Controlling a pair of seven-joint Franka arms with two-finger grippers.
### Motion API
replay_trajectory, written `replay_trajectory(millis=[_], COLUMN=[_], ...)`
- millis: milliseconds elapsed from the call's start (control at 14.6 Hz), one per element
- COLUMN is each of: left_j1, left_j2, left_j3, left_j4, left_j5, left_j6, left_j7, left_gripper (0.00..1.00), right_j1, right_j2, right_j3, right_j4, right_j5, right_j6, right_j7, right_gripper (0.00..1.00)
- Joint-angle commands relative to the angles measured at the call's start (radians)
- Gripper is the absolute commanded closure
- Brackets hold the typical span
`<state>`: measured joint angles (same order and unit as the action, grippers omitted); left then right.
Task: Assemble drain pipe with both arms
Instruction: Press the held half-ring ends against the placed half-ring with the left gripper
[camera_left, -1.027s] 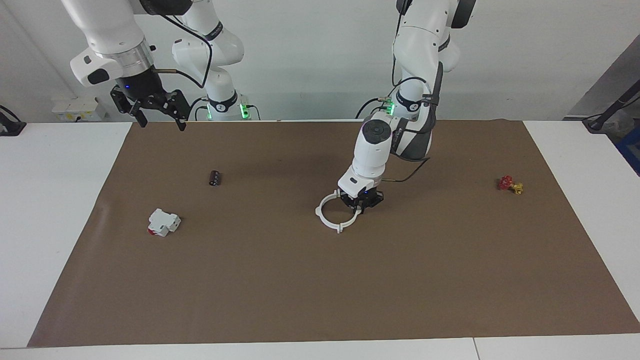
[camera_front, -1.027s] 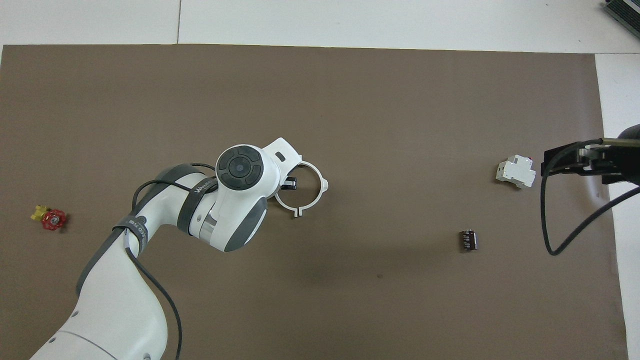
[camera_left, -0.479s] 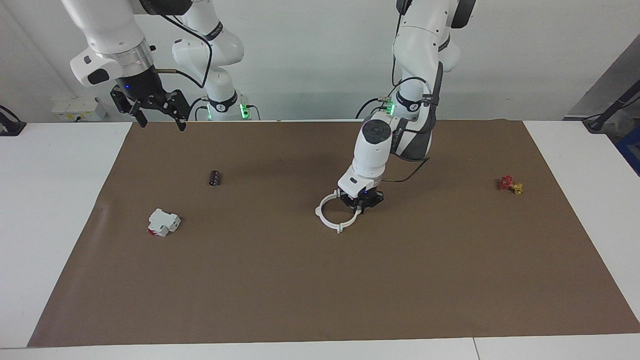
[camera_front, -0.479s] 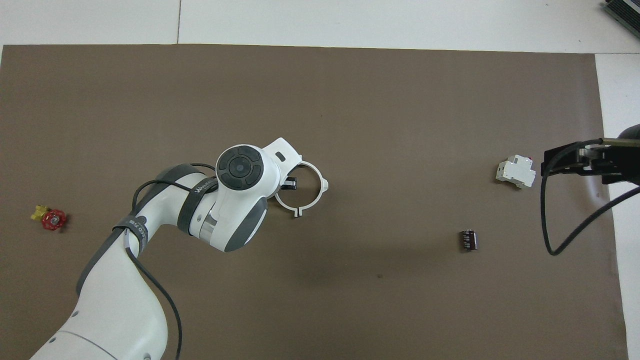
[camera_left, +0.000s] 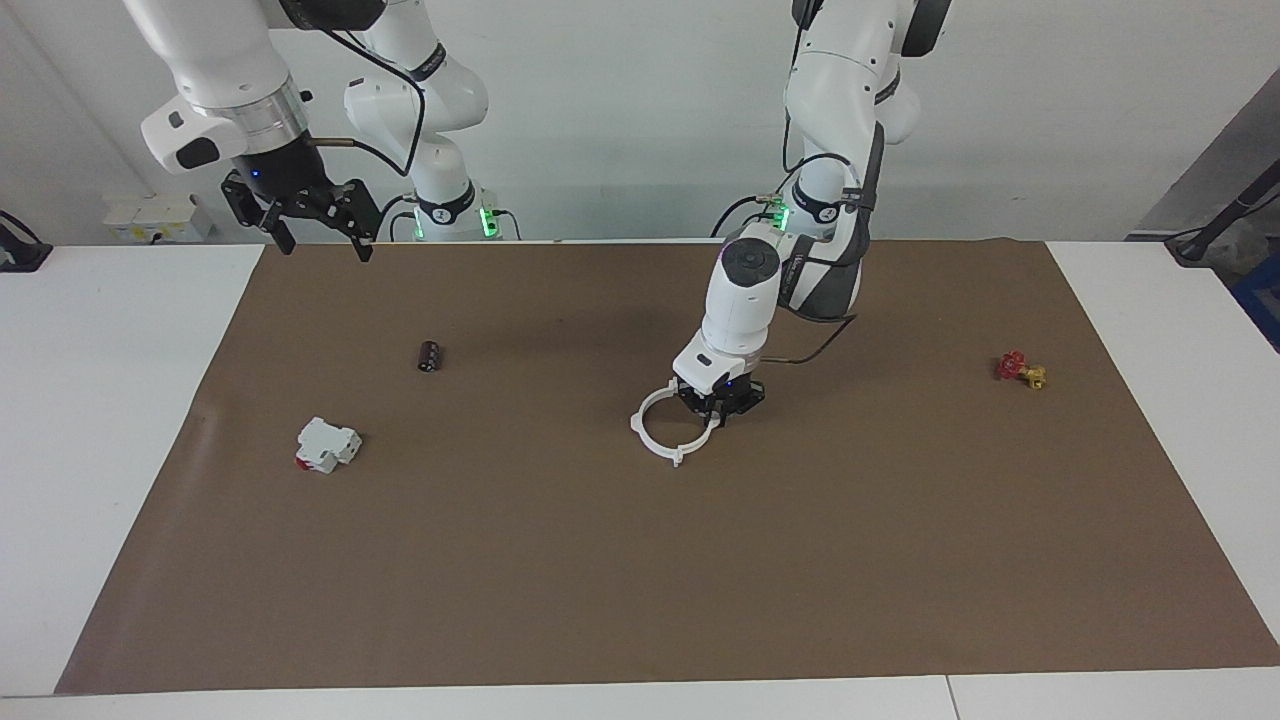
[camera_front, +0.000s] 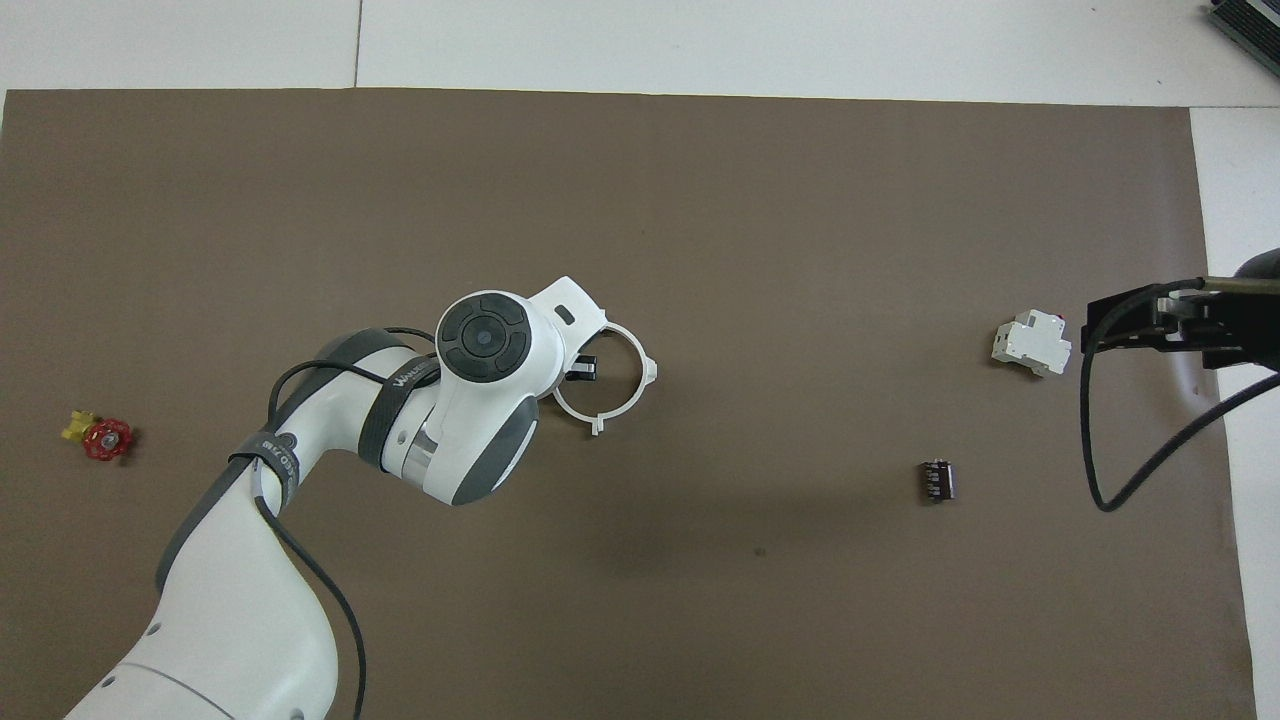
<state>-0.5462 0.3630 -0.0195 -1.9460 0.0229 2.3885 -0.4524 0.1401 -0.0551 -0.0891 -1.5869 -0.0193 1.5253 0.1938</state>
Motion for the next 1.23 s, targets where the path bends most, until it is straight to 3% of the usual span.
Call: replay_trajectory(millis=[0,205,274,342,411,479,821,1163], left_j1=[-0.023,-0.021,-0.021,-0.02,-0.02,-0.018,-0.009,0.073], left_j2=[-0.006,-0.004,-0.003,0.002,0.004,0.004,0.005,-0.087], left_j3=[0.012,0.012,0.013,0.012,0.012,0.013,0.015,0.018], left_j4=[0.002,0.007,0.013,0.015,0.018,0.019,0.041,0.027], left_j5=[0.011,0.011,0.011,0.011,0.011,0.011,0.012,0.012], left_j6=[-0.003,0.003,0.015,0.026,0.032,0.037,0.026,-0.055], left_j7=[-0.02,-0.022,-0.02,-0.02,-0.02,-0.02,-0.017,0.044], left_gripper=[1.0,1.0,0.56,0.24,0.1,0.04,0.0,0.0], right_j1=[-0.007,-0.008,-0.01,-0.008,-0.008,-0.008,-0.008,-0.014], right_j2=[-0.011,-0.011,-0.011,-0.011,-0.011,-0.011,-0.011,-0.015], right_j3=[0.006,0.006,0.006,0.006,0.006,0.006,0.005,0.006], right_j4=[-0.01,-0.012,-0.012,-0.012,-0.012,-0.012,-0.012,-0.018], right_j5=[0.019,0.019,0.019,0.019,0.019,0.019,0.018,0.019], right_j6=[-0.007,0.002,0.006,0.007,0.006,0.006,0.006,0.006], right_j7=[-0.039,-0.06,-0.06,-0.059,-0.059,-0.059,-0.048,-0.06], right_gripper=[0.0,0.0,0.0,0.0,0.0,0.0,0.0,0.0])
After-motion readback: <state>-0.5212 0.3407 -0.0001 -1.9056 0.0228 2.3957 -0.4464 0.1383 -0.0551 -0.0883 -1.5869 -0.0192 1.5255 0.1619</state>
